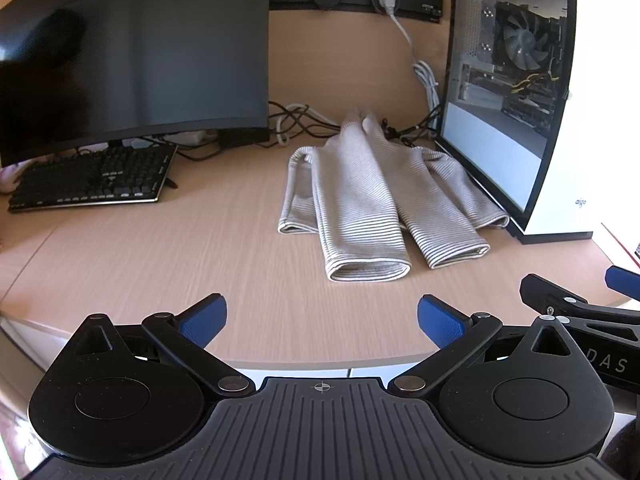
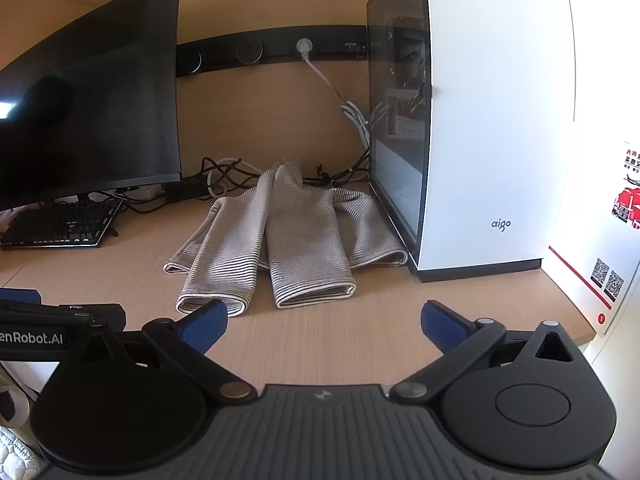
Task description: Fold clothes
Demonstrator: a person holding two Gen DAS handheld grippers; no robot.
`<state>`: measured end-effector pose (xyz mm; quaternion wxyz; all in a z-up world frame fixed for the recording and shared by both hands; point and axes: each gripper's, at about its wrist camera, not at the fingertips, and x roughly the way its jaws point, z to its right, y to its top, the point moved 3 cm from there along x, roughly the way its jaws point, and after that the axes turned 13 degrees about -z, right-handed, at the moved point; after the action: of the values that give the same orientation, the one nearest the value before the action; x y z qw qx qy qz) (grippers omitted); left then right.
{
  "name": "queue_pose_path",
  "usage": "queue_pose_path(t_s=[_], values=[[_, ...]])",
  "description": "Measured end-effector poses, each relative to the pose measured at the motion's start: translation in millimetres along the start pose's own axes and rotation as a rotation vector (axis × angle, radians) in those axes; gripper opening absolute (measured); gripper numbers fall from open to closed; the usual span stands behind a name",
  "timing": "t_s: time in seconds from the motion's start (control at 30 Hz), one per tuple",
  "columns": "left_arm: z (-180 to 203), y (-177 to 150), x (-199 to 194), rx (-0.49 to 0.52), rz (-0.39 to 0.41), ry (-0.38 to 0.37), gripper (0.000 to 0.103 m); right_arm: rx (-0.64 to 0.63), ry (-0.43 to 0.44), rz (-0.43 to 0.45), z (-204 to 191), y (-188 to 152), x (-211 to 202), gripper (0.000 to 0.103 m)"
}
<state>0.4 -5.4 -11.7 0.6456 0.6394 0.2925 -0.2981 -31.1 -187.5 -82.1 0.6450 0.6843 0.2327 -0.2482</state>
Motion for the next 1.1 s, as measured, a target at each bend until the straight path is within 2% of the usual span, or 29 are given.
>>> queue_pose_path(t_s=[1.1], values=[[-0.1,-2.3,8.5,-0.004,-0.026,-0.001,0.103,-0.004,-0.003,-0.022,-1.1,-3.3,5.6,0.103]])
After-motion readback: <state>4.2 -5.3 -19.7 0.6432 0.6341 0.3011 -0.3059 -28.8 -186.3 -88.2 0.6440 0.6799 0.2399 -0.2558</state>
